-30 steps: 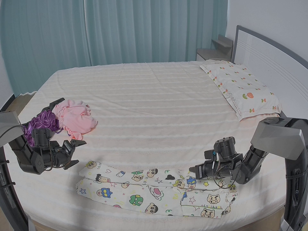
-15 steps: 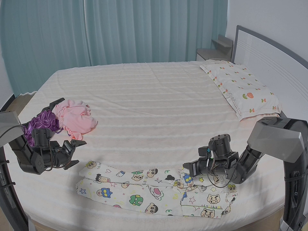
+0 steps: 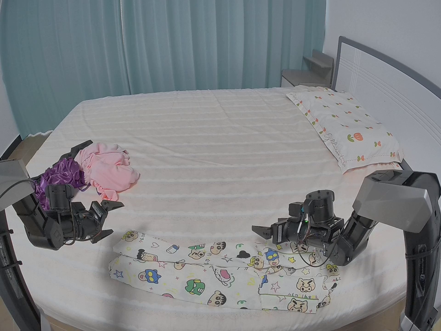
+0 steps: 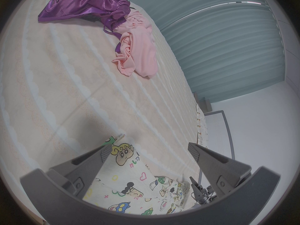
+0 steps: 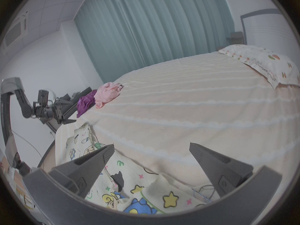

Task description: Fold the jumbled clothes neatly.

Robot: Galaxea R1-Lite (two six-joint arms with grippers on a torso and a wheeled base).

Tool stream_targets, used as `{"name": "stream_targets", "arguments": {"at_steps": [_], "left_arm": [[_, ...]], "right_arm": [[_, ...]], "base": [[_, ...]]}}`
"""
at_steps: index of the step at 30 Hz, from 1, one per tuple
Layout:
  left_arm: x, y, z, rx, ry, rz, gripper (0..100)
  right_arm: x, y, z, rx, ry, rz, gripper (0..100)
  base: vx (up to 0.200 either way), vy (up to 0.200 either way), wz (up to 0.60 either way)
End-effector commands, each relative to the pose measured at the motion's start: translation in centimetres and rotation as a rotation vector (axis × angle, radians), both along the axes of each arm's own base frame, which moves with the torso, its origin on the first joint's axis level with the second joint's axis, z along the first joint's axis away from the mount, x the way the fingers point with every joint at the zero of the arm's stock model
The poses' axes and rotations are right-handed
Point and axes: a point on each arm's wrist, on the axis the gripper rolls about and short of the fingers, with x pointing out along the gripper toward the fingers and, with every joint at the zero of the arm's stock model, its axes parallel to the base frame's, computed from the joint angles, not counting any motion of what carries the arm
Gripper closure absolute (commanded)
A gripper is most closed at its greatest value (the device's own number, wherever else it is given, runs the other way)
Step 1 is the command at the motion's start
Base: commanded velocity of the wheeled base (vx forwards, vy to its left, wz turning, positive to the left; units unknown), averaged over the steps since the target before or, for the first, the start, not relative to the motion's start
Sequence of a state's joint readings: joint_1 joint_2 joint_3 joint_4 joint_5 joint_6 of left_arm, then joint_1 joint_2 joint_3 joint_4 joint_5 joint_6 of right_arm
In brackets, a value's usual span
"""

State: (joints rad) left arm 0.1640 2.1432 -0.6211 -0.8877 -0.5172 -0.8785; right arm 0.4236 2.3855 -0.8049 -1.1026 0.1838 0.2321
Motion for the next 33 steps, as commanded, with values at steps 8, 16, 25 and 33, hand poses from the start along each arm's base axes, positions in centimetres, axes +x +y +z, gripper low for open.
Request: {"name": "stream_targets", "arguments": {"at_steps": [8,16,25,33], "left_arm": [[0.0,0.0,0.0,-0.001,-0.001,-0.001,0],[0.0,0.0,-0.1,-0.001,0.002,0.001,0],[0.0,0.0,0.0,-0.001,-0.001,-0.001,0],[0.0,0.0,0.0,-0.001,-0.001,-0.001,0]], "right_arm": [[-2.7,-6.2,0.0,0.047,0.06,-0.11,0],[-3.1,-6.9,-2.0,0.072,0.107,-0.073,0],[-3.3,-7.7,-3.5,0.086,0.169,-0.073,0],[-3.7,-8.0,-3.4,0.098,0.143,-0.082,0]], "base": [[0.0,0.0,0.0],[0.0,0.0,0.0],[0.0,0.0,0.0],[0.0,0.0,0.0]]}}
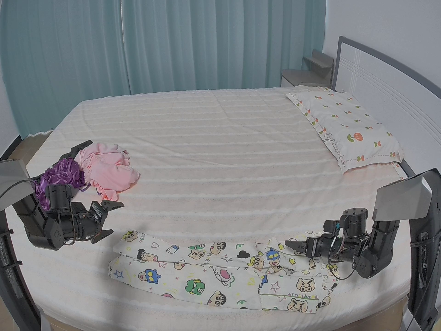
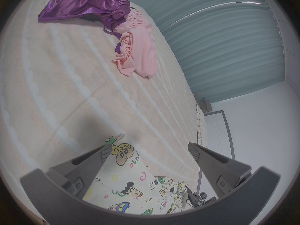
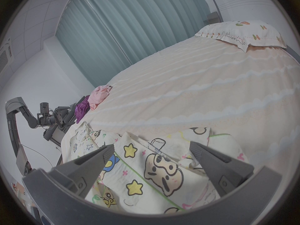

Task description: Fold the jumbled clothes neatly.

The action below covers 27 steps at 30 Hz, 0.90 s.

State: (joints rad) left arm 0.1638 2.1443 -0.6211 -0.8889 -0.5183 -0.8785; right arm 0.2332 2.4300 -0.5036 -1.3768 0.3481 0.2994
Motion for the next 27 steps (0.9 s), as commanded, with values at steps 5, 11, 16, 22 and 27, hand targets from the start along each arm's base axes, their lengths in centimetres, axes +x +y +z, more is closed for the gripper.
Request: {"name": "stream_targets", "arguments": {"at_steps": [5,11,16,22,27], "left_arm": [[0.0,0.0,0.0,0.0,-0.001,0.0,0],[0.0,0.0,0.0,0.0,-0.001,0.0,0],[0.0,0.0,0.0,0.0,-0.001,0.0,0],[0.0,0.0,0.0,-0.001,0.001,0.0,0],[0.0,0.0,0.0,-0.001,0.001,0.0,0]], "right_arm": [[-0.4,-0.2,-0.4,-0.001,0.02,-0.006,100],[-0.7,-0.2,-0.4,-0.004,0.018,-0.003,100],[-1.0,-0.3,-0.1,-0.007,0.011,-0.002,100],[-1.7,-0.4,0.5,0.006,-0.036,0.0,100],[-1.8,-0.5,0.2,0.001,-0.017,-0.005,100]], "base": [[0.0,0.0,0.0],[0.0,0.0,0.0],[0.0,0.0,0.0],[0.0,0.0,0.0],[0.0,0.0,0.0]]}}
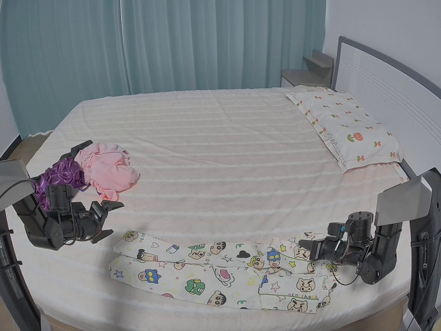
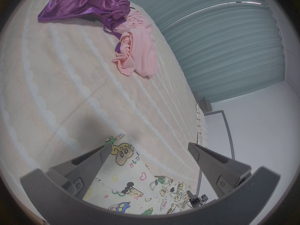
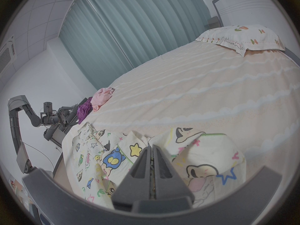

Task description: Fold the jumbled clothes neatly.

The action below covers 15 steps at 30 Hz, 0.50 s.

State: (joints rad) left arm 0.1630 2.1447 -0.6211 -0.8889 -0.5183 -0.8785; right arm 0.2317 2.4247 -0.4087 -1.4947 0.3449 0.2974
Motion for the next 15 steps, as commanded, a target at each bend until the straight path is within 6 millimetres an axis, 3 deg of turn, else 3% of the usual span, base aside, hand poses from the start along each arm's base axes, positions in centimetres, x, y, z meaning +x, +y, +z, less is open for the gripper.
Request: {"name": "stream_targets", "arguments": {"at_steps": [1,7,11,15], "left_arm": [[0.0,0.0,0.0,0.0,-0.001,0.0,0],[-0.1,0.0,-0.1,0.003,0.003,-0.003,0],[-0.5,-0.3,0.2,0.034,-0.043,-0.026,0],[-0.5,-1.8,0.9,0.054,-0.074,-0.056,0]], "right_arm": [[-0.2,-0.1,-0.2,-0.004,0.018,-0.003,0],[-0.1,-0.4,0.1,0.0,0.003,-0.026,0],[-0.6,-1.1,2.1,-0.008,-0.043,-0.095,0],[-2.9,-2.0,4.4,0.042,-0.027,-0.159,0]], "base": [[0.0,0.0,0.0],[0.0,0.0,0.0],[0.0,0.0,0.0],[0.0,0.0,0.0]]}}
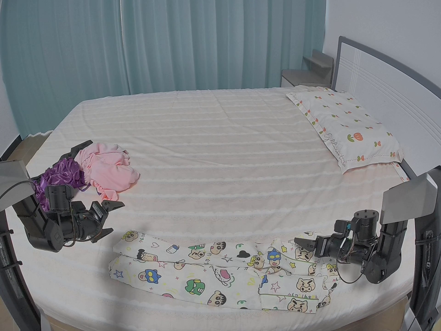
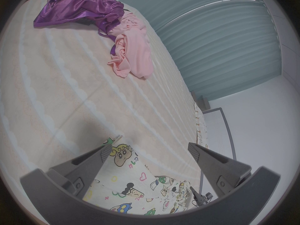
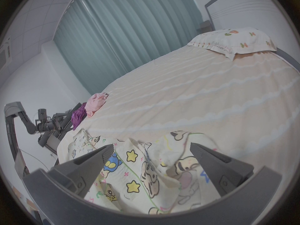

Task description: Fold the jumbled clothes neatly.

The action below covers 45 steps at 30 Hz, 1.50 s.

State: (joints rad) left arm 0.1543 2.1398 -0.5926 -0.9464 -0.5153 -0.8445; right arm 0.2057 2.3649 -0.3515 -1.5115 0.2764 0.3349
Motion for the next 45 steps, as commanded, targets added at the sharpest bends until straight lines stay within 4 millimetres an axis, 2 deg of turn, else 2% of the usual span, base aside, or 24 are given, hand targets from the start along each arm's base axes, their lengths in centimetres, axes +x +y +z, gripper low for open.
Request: {"name": "stream_targets", "arguments": {"at_steps": [1,5,6,9,13,16,19,22,31,41,45], "left_arm": [[-0.1,-1.7,1.2,0.029,-0.041,-0.03,0],[0.8,-3.2,3.2,0.038,-0.076,-0.072,0],[1.6,-3.8,4.1,0.051,-0.068,-0.099,0],[2.7,-4.8,4.3,0.121,-0.002,-0.185,0],[3.0,-4.8,1.5,0.267,0.09,-0.336,0],[3.2,-4.0,-0.8,0.319,0.118,-0.377,0],[3.2,-3.2,-1.6,0.335,0.13,-0.383,0],[3.0,-3.0,-1.9,0.343,0.133,-0.392,0],[2.5,-0.9,-2.2,0.393,0.122,-0.394,0],[3.1,-1.4,-3.8,0.401,0.134,-0.428,0],[3.3,-1.5,-3.9,0.402,0.124,-0.43,0]], "right_arm": [[-2.6,-0.9,3.3,0.057,-0.021,-0.062,0],[-4.5,-0.6,4.0,0.109,0.022,-0.067,0],[-5.1,-0.4,3.9,0.125,0.051,-0.06,0],[-5.8,0.0,3.5,0.135,0.098,-0.048,0],[-6.8,0.1,3.4,0.134,0.134,-0.03,0],[-7.3,0.1,3.2,0.143,0.164,0.001,0],[-7.5,0.1,3.1,0.151,0.178,0.026,0],[-7.7,0.3,3.1,0.15,0.184,0.036,0],[-8.5,0.8,3.1,0.14,0.208,0.068,0],[-8.6,0.9,3.1,0.137,0.207,0.075,0],[-8.6,1.0,3.0,0.136,0.209,0.079,0]], "base": [[0.0,0.0,0.0],[0.0,0.0,0.0],[0.0,0.0,0.0],[0.0,0.0,0.0],[0.0,0.0,0.0],[0.0,0.0,0.0],[0.0,0.0,0.0],[0.0,0.0,0.0],[0.0,0.0,0.0],[0.0,0.0,0.0],[0.0,0.0,0.0]]}}
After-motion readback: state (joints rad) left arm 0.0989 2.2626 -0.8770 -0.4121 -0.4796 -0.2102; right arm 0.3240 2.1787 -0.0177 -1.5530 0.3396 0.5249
